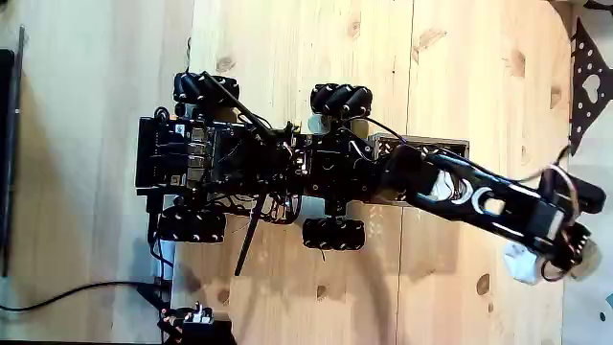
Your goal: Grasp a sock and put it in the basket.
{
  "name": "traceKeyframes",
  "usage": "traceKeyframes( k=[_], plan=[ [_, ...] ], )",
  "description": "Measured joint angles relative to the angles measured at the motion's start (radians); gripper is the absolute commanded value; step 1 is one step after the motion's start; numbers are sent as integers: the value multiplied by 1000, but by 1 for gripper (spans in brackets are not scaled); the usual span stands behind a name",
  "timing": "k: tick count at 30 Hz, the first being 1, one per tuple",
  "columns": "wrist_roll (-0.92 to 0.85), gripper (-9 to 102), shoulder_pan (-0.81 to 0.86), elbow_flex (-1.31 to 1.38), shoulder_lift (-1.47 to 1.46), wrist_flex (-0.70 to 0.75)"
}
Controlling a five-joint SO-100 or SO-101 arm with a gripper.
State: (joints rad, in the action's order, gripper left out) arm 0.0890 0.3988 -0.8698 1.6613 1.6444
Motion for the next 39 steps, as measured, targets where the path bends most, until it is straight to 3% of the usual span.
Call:
traceKeyframes(
  k=[13,23,34,39],
  plan=[
    [235,-1,-219,0,186,-101],
    [221,-1,-466,-35,367,34],
    [78,-1,-486,-744,696,5],
    [12,-1,-468,-885,719,-11]
  ],
)
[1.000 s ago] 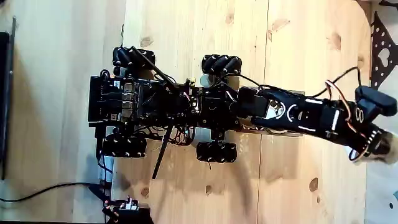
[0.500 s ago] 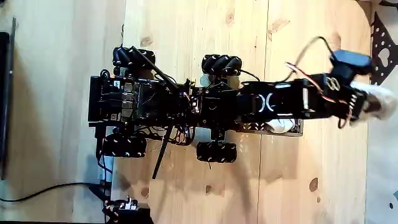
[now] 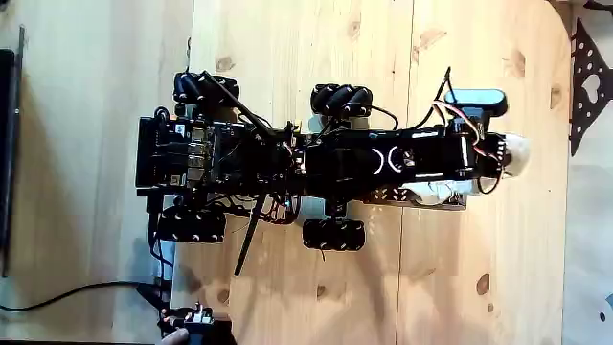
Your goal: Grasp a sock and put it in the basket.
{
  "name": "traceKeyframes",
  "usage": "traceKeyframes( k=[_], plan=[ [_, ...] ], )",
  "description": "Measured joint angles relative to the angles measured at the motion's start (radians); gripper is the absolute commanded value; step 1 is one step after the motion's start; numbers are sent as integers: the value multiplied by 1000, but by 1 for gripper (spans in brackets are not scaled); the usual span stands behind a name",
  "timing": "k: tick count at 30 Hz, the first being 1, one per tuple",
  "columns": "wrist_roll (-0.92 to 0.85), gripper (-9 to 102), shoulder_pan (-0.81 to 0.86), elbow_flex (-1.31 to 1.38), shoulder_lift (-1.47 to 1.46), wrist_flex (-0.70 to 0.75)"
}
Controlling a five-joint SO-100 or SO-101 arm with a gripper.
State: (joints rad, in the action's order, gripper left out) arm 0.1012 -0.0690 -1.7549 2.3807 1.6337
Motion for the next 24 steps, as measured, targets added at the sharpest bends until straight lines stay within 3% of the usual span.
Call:
traceKeyframes(
  k=[7,17,24],
  plan=[
    [-163,-1,34,-227,0,-60],
    [-414,0,35,-597,-38,-336],
    [-621,0,117,-660,-129,-407]
  ],
)
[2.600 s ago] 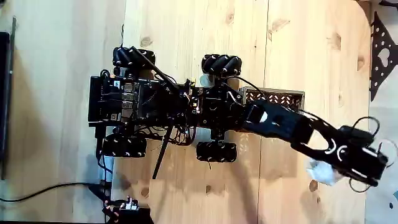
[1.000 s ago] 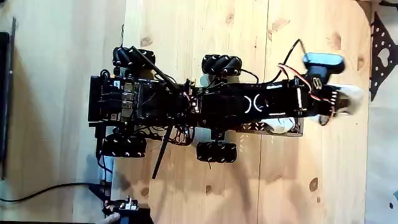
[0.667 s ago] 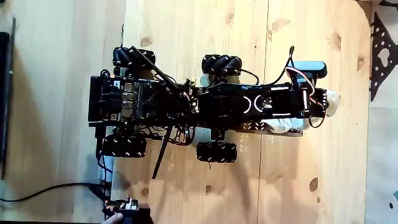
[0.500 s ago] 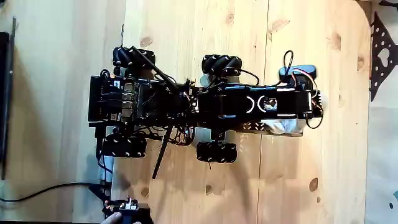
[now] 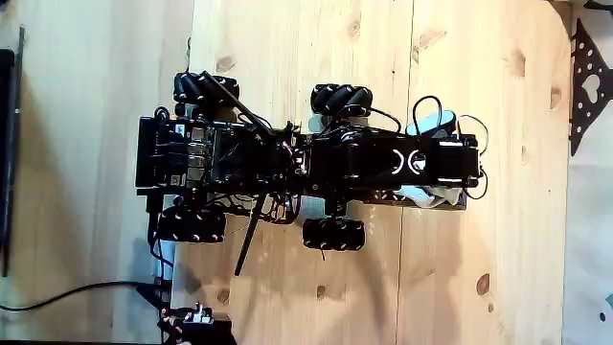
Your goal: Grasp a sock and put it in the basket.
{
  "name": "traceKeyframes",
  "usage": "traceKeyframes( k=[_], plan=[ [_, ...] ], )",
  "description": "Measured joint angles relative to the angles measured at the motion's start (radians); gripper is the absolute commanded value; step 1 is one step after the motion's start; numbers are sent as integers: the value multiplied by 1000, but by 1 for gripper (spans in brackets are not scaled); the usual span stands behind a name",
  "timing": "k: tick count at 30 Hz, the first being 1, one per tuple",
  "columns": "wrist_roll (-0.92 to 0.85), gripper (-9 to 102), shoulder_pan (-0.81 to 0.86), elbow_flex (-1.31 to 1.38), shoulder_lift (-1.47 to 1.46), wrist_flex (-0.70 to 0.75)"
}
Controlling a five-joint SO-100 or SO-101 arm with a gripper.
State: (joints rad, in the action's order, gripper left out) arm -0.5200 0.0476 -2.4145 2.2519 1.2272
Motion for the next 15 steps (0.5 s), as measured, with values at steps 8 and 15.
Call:
traceKeyframes(
  k=[8,15],
  plan=[
    [-232,11,81,15,-74,-15],
    [-445,22,147,18,-77,-31]
  ],
)
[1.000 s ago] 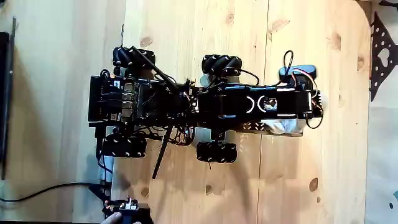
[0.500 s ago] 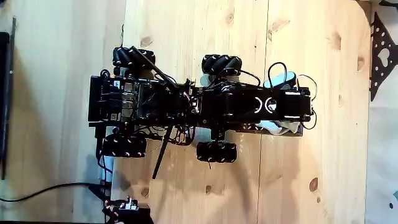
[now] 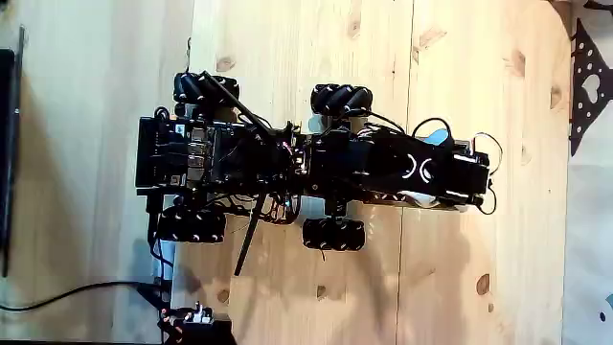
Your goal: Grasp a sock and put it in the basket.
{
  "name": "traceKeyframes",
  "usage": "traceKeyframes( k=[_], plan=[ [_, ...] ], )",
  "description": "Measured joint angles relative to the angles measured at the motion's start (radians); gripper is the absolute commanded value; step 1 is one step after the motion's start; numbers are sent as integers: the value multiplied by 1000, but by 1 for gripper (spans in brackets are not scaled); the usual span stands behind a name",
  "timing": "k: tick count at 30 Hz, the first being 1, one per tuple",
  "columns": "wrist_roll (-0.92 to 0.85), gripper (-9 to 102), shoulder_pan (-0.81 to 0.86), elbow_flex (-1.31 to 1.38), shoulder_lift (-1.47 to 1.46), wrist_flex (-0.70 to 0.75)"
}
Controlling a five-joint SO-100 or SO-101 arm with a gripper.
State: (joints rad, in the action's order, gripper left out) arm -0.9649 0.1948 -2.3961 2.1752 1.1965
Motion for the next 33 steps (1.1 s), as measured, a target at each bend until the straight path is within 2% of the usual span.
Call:
traceKeyframes(
  k=[3,7,8,9,17,20,24,26,29,30,33],
  plan=[
    [-86,22,2,0,-12,-12],
    [-117,20,3,-6,-28,-49],
    [-117,7,3,-8,-23,-58],
    [-101,0,0,-18,-17,-72],
    [-21,0,-31,-28,20,-103],
    [-135,0,-6,-28,23,-104],
    [-428,0,74,-28,25,-95],
    [-506,6,87,-29,37,-91],
    [-491,23,61,-29,57,-87],
    [-466,32,51,-29,64,-87],
    [-428,39,25,-32,87,-87]
  ],
)
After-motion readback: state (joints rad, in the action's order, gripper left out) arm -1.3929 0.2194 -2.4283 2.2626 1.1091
